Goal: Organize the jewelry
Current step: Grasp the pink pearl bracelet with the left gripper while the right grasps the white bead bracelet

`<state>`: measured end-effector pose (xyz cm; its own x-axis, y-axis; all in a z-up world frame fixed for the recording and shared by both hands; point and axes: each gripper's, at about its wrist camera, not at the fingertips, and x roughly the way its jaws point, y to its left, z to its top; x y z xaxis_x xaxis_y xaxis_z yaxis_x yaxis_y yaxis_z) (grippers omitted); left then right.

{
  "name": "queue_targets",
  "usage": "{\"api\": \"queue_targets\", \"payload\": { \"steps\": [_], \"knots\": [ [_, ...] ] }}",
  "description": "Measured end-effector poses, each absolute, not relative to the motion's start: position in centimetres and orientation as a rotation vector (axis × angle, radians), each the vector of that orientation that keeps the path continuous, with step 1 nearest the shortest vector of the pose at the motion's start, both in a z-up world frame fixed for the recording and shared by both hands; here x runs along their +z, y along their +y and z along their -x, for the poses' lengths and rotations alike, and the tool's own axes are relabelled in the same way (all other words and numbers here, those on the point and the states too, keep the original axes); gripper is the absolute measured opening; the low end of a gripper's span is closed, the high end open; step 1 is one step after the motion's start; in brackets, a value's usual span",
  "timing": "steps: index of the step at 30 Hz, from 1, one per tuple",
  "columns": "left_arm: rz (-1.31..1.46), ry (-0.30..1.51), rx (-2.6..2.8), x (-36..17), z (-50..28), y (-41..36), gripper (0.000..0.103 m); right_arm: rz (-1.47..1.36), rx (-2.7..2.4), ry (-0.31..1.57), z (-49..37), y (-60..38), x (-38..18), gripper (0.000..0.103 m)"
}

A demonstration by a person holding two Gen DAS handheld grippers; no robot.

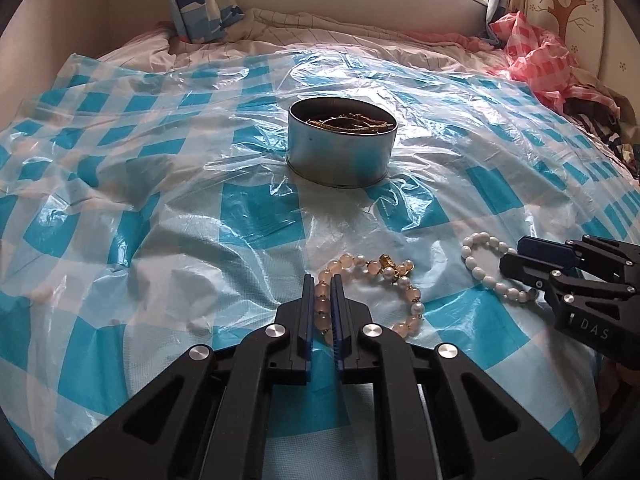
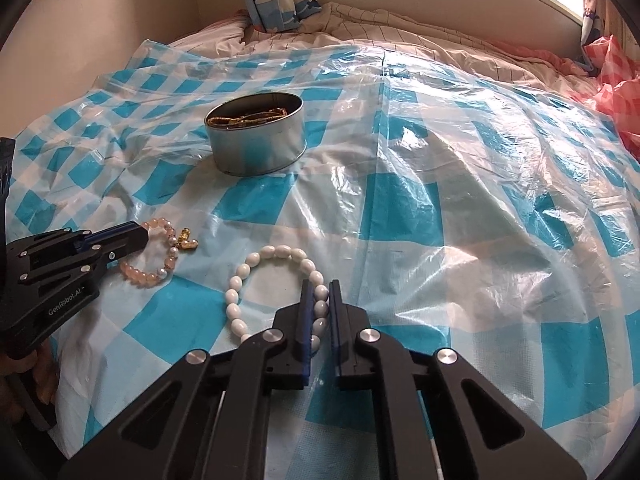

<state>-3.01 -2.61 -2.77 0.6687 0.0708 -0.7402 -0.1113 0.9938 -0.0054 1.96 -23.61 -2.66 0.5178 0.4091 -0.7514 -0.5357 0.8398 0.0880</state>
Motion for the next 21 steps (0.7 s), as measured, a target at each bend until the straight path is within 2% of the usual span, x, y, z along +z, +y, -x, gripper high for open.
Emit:
{"api": "queue_targets", "payload": {
  "steps": [1,2,4,10,21],
  "knots": [
    [0.049,0.835,0.102,-2.84,3.00,-2.68,0.014,0.167,0.574,0.856,-1.94,-23.51,-2.70,0.032],
    [0.045,0.837,0.102,-2.89,2.96,-2.77,0.019,0.177,0.574,0.856,-1.88,-23.35,-2.74,0.033],
    [0.032,0.836,0.111,-2.93,2.97,-2.95,0.039,0.195,0.571,0.857,-1.81,-23.08,-2.87,0.034],
    [0.033,0.836,0.116,-2.94,3.00,-3.02,0.045,0.188,0.574,0.864,-1.96,-23.24,-3.01,0.034],
    [0.018,0.840,0.119,-3.05,2.87,-3.13,0.048,0.193,0.574,0.866,-1.88,-22.92,-3.20,0.037]
  ]
}}
